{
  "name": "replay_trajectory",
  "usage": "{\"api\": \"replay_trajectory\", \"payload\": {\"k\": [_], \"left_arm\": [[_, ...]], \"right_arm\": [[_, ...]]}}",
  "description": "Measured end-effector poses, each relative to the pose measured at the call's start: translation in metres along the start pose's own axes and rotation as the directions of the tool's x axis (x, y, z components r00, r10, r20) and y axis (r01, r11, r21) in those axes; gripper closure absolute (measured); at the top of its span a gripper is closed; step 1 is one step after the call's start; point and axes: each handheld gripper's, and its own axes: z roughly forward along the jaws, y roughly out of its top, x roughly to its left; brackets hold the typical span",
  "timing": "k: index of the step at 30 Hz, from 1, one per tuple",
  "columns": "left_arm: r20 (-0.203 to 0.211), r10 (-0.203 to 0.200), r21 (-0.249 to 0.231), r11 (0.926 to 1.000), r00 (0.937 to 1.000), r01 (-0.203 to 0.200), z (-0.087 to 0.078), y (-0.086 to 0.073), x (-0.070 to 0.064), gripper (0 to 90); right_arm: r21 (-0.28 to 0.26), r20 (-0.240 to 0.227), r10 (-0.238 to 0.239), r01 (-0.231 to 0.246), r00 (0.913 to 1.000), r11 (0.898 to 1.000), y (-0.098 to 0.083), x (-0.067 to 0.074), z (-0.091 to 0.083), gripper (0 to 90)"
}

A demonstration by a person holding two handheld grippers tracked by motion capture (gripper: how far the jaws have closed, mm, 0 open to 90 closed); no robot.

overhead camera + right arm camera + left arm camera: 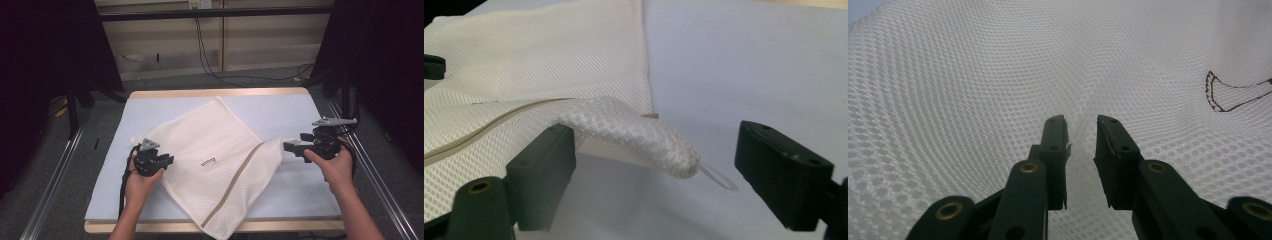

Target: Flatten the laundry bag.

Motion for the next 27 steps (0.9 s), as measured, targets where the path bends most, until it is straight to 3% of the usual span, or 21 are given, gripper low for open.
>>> {"api": "replay_trajectory", "payload": {"k": [2,6,7,9,10,12,15,20,24,25,27], "left_arm": [[0.000,0.004,-0.004,1.0000,1.0000,-0.004,0.000,0.001,-0.002,73.3],[0.016,0.016,-0.024,0.9996,0.9998,-0.015,0.000,0.006,-0.008,73.0],[0.026,0.013,-0.028,0.9995,0.9996,-0.012,0.001,0.008,-0.010,72.6],[0.042,0.014,-0.034,0.9993,0.9990,-0.012,0.004,0.010,-0.013,71.7],[0.046,0.017,-0.031,0.9994,0.9988,-0.016,0.005,0.011,-0.014,71.4],[0.052,0.021,-0.035,0.9992,0.9984,-0.020,0.008,0.013,-0.015,70.2],[0.072,0.013,-0.040,0.9991,0.9973,-0.010,0.012,0.017,-0.017,68.0],[0.075,0.021,-0.037,0.9992,0.9970,-0.018,0.019,0.022,-0.019,66.1],[0.078,0.025,-0.032,0.9992,0.9967,-0.023,0.023,0.024,-0.020,63.5],[0.078,0.024,-0.035,0.9992,0.9967,-0.021,0.023,0.024,-0.021,63.1],[0.081,0.026,-0.033,0.9992,0.9963,-0.024,0.023,0.025,-0.021,61.8]], "right_arm": [[-0.002,0.000,-0.011,0.011,0.9999,1.000,0.000,0.003,-0.001,15.6],[0.009,-0.063,-0.006,0.007,0.9980,1.000,-0.002,0.010,0.000,20.3],[0.020,-0.067,-0.006,0.007,0.9977,1.000,-0.004,0.012,0.001,24.7],[0.030,-0.079,-0.009,0.011,0.9969,0.999,-0.008,0.016,0.003,45.0],[0.029,-0.082,-0.003,0.006,0.9966,1.000,-0.010,0.017,0.005,48.8],[0.039,-0.105,0.011,-0.007,0.9944,0.999,-0.014,0.018,0.006,69.8],[0.035,-0.110,0.018,-0.015,0.9937,0.999,-0.021,0.020,0.005,80.3],[0.064,-0.086,-0.001,0.007,0.9963,0.998,-0.036,0.026,-0.002,81.4],[0.110,-0.083,0.000,0.010,0.9966,0.994,-0.059,0.029,-0.009,78.0],[0.120,-0.080,0.002,0.008,0.9968,0.993,-0.065,0.029,-0.010,73.2],[0.125,-0.069,0.005,0.004,0.9976,0.992,-0.070,0.026,-0.014,54.0]]}}
